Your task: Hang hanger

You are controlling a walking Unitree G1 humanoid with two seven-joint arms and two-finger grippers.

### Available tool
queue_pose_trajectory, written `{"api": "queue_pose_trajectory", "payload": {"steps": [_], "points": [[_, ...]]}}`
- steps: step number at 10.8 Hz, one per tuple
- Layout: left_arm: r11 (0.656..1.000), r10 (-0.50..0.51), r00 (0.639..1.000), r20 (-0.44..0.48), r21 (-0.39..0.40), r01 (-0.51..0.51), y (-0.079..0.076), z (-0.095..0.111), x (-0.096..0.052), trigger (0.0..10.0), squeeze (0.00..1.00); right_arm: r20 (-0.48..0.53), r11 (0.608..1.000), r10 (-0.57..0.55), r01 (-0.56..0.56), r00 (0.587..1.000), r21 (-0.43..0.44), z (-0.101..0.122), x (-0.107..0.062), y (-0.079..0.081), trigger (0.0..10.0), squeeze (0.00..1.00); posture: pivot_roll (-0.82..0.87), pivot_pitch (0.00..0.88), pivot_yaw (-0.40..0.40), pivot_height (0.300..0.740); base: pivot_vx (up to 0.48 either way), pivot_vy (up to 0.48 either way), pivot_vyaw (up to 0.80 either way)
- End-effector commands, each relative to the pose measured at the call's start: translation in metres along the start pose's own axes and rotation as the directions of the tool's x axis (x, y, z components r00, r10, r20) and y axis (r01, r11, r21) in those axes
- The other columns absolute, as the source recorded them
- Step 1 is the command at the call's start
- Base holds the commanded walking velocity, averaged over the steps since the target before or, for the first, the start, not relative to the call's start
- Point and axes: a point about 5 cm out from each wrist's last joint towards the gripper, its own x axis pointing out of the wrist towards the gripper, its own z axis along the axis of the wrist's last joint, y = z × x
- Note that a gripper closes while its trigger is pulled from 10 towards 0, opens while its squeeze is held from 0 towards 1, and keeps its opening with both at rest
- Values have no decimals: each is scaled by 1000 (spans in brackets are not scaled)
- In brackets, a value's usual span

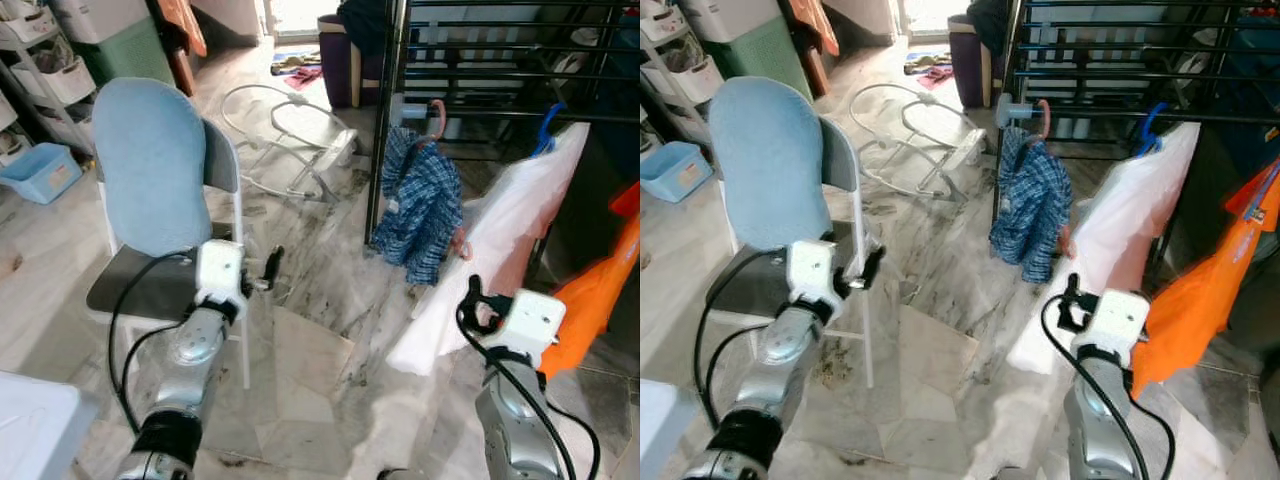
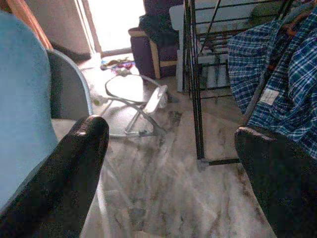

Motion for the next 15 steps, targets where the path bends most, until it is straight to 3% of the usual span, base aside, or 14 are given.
{"api": "queue_pose_trajectory", "payload": {"steps": [1,4,11,12,15], "points": [[1000,13,1000,-25,-27,-14,1,-7,-4,10000,0,9,1000,25,-25,1000,-17,3,2,2,10000,0,-151,105,52,740,0,0,-800],[997,39,999,-4,-62,-39,0,-7,-8,10000,0,16,998,50,-49,999,-42,8,7,-2,10000,0,-147,122,15,740,0,0,-267],[997,39,999,22,-73,-38,-10,-6,-5,10000,0,41,993,95,-92,995,-70,20,12,4,10000,0,-161,131,-16,740,0,0,0],[996,69,996,61,-57,-66,-8,-6,-8,10000,0,31,992,105,-103,994,-78,17,12,5,10000,0,-154,125,-27,740,255,0,0],[996,76,997,25,-49,-74,-12,-13,-12,10000,0,23,990,118,-116,993,-83,16,12,6,10000,0,-149,122,-37,740,96,0,0]]}}
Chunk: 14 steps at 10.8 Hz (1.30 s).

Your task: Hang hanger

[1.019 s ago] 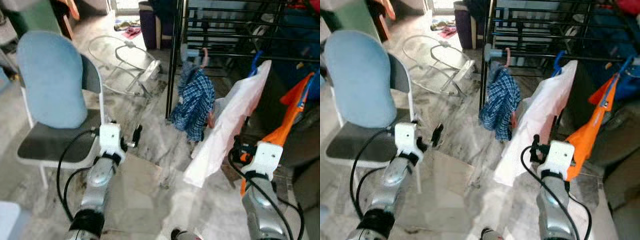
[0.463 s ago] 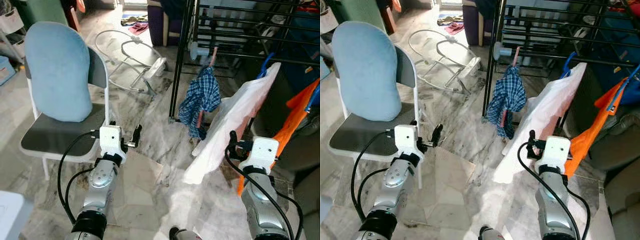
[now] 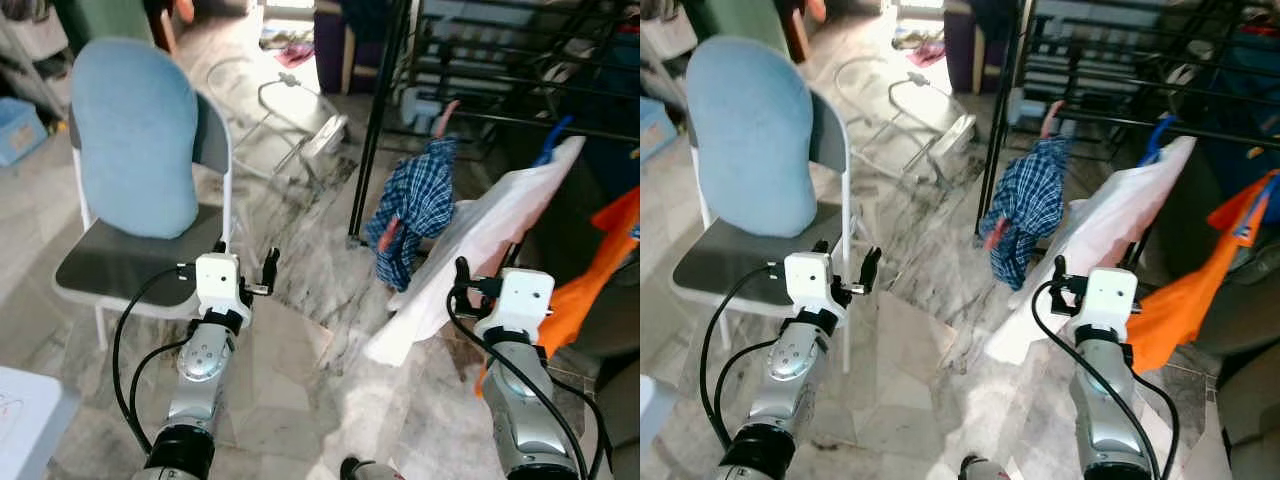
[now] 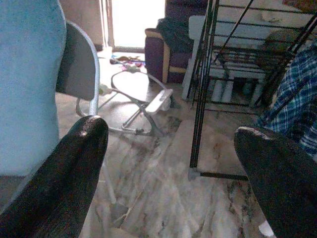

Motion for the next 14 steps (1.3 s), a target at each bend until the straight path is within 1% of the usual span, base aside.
{"api": "queue_pose_trajectory", "payload": {"steps": [1,2,4,5,7,8,9,10,12,14], "points": [[1000,-1,1000,-29,0,1,-1,-7,-4,10000,0,-15,1000,-5,5,1000,-13,-3,-1,-3,10000,0,-150,120,-40,740,0,0,0],[1000,-6,999,-32,-5,5,-2,-9,-5,10000,0,-27,1000,-6,6,1000,-17,-5,-3,-4,10000,0,-154,117,-44,740,0,0,0],[1000,-24,999,-41,-10,24,-8,-11,-4,10000,0,-17,1000,9,-9,1000,-29,-3,-3,-2,10000,0,-162,105,-51,740,0,0,0],[999,-33,999,-34,-22,32,-9,-9,-3,10000,0,-16,1000,6,-7,1000,-30,-3,-3,-4,10000,0,-155,108,-47,740,0,0,0],[999,-37,999,-32,-9,37,0,-9,-4,10000,0,-2,998,-53,53,999,-32,-1,-4,-16,10000,0,-163,114,-28,740,0,0,0],[999,-50,998,-36,-7,50,-2,-10,-4,10000,0,-8,997,-64,64,998,-31,-3,-6,-18,10000,0,-169,114,-24,740,0,0,0],[997,-71,997,-34,-10,71,-7,-9,-3,10000,0,-17,997,-66,65,998,-29,-5,-9,-17,10000,0,-173,115,-21,740,0,0,0],[995,-95,995,-41,1,96,-12,-9,-1,10000,0,-30,997,-63,62,998,-38,-8,-12,-16,10000,0,-175,116,-19,740,0,0,-544],[990,-143,988,-59,-26,142,-13,-15,-9,10000,0,-39,997,-70,69,997,-34,-11,-12,-16,10000,0,-167,121,-14,740,0,0,-800],[988,-151,987,-63,-25,150,-14,-16,-11,10000,0,-42,998,-61,60,997,-31,-11,-13,-14,10000,0,-163,125,-20,740,0,0,-800]]}}
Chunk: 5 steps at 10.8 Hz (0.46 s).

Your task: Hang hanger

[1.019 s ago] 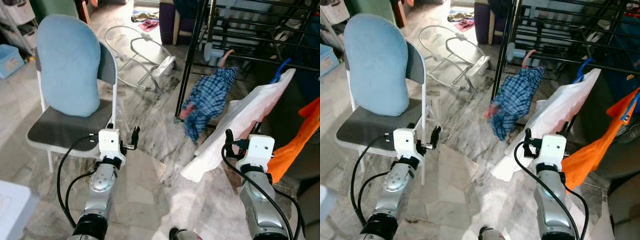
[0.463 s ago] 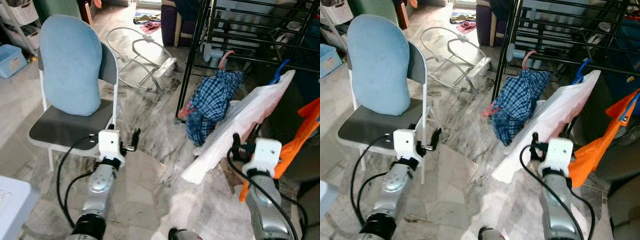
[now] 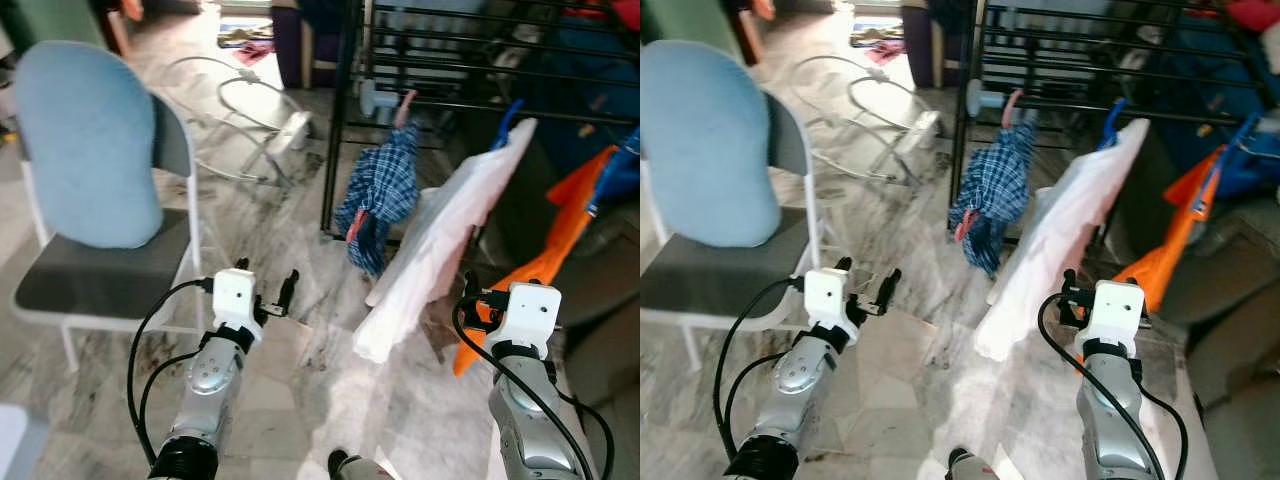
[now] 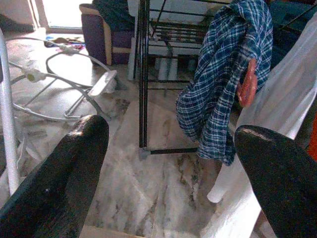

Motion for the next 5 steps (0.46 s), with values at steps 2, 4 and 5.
{"api": "queue_pose_trajectory", "payload": {"steps": [2,4,5], "points": [[1000,-28,999,-19,-5,28,-4,-3,-3,10000,0,-8,1000,-4,4,1000,-4,0,0,-2,10000,0,-161,132,-28,740,0,0,-800],[999,-32,997,-68,24,33,-5,-10,-7,10000,0,-12,1000,-2,2,1000,-4,0,0,-2,10000,0,-160,132,-31,740,0,0,-800],[999,-52,996,-79,10,53,-7,-12,-8,10000,0,-13,1000,0,0,1000,-3,0,1,-1,10000,0,-161,131,-35,740,0,-270,-800]]}}
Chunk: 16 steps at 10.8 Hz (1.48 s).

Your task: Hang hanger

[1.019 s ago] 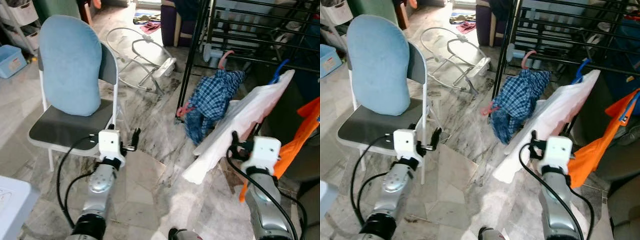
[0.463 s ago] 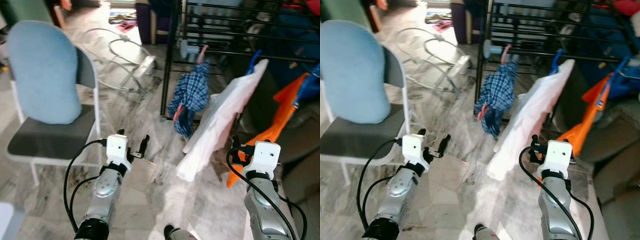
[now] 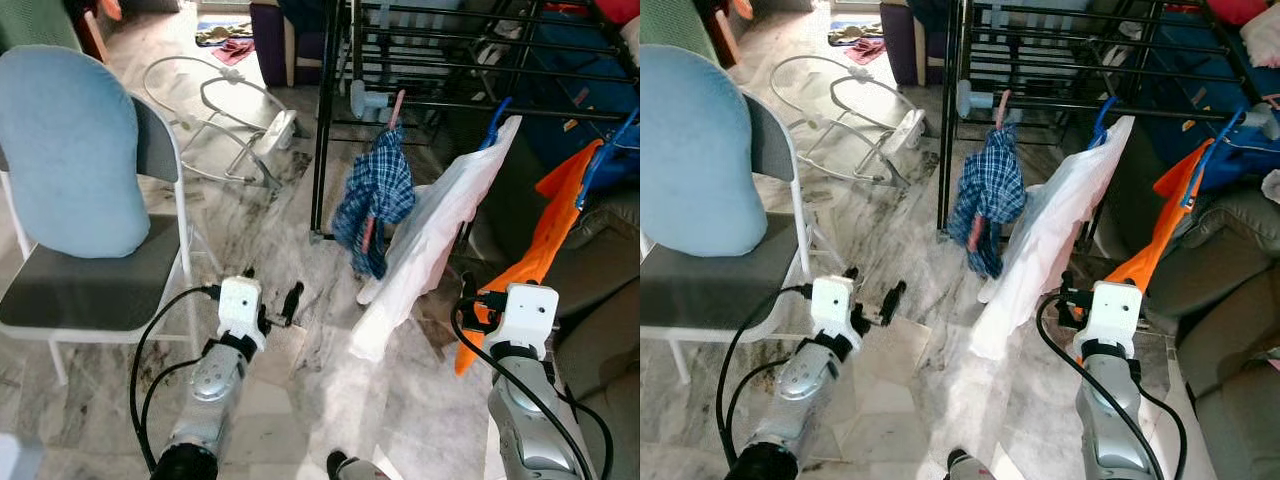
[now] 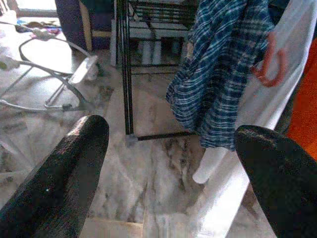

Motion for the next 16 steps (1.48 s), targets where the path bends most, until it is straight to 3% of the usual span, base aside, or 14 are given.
{"api": "queue_pose_trajectory", "payload": {"steps": [1,8,11,16], "points": [[1000,-12,1000,-7,-2,12,-1,-1,-2,10000,0,-5,1000,-2,2,1000,0,1,1,0,10000,0,-160,129,-37,740,0,-356,-800],[1000,18,1000,-24,-8,-18,4,-4,-4,10000,0,-16,1000,7,-8,1000,-7,-3,-1,-1,10000,0,-160,129,-42,740,0,-339,-800],[997,45,999,3,-70,-44,8,0,-7,10000,0,-14,1000,21,-22,1000,-22,-2,-3,-5,10000,0,-160,138,-44,740,0,0,0],[997,2,999,43,-79,1,6,7,-3,10000,0,12,996,70,-69,997,-58,3,-5,0,10000,0,-171,141,-42,740,188,0,350]]}}
